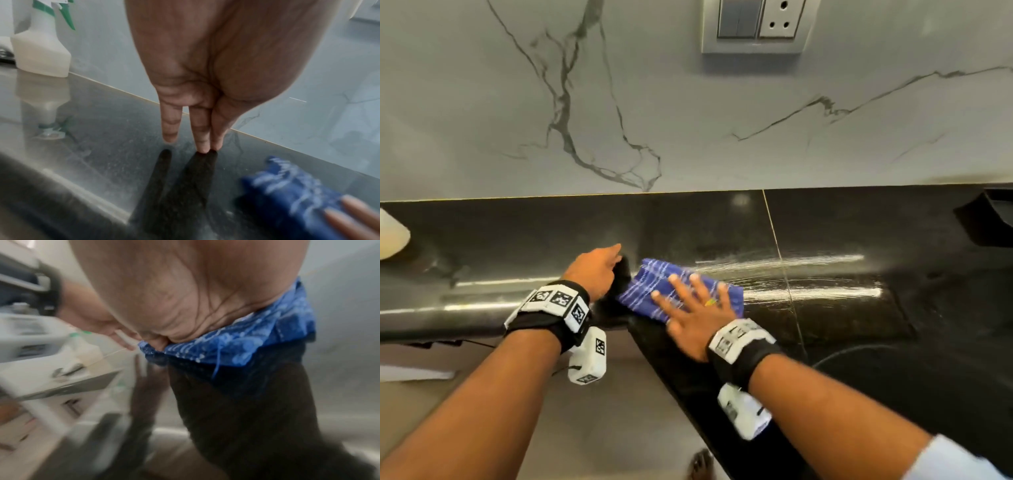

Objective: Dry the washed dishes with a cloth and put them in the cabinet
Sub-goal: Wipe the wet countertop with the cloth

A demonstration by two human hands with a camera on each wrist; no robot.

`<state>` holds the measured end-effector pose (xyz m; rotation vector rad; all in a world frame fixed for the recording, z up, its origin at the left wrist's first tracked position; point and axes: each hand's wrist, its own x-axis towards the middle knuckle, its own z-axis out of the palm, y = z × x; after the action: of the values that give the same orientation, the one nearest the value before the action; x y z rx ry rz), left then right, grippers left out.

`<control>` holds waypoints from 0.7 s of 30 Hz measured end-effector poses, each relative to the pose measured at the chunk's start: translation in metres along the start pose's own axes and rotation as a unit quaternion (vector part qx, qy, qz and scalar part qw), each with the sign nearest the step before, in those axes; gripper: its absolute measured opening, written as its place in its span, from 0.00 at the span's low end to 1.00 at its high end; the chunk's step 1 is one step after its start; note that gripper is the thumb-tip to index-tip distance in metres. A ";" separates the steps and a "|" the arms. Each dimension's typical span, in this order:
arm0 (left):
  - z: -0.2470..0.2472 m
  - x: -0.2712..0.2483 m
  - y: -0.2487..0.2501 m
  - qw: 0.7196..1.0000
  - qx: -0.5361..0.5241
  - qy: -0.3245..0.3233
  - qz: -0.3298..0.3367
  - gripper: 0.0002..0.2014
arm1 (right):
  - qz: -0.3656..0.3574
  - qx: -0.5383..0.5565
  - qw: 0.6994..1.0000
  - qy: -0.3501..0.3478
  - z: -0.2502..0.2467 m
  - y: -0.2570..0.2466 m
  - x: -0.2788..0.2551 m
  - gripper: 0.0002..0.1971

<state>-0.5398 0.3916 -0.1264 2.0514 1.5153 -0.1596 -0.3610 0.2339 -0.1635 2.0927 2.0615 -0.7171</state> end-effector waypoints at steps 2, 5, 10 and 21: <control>-0.003 0.001 -0.001 1.000 0.015 0.009 -0.001 0.32 | 0.102 0.015 0.991 0.088 -0.019 0.054 0.016 0.29; -0.006 0.002 0.004 0.999 0.044 0.007 -0.006 0.32 | 0.282 0.111 0.953 -0.001 -0.058 0.122 0.024 0.29; -0.008 0.010 0.024 0.994 0.101 -0.044 0.006 0.26 | 0.239 0.116 0.964 -0.013 -0.068 0.083 0.056 0.33; 0.013 0.025 0.073 0.984 0.169 -0.010 0.049 0.39 | 0.175 0.111 0.978 0.016 -0.078 0.104 0.064 0.31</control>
<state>-0.4617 0.3920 -0.1197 2.3748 1.4491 -0.4247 -0.2436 0.3173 -0.1461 2.5105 1.6194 -0.8906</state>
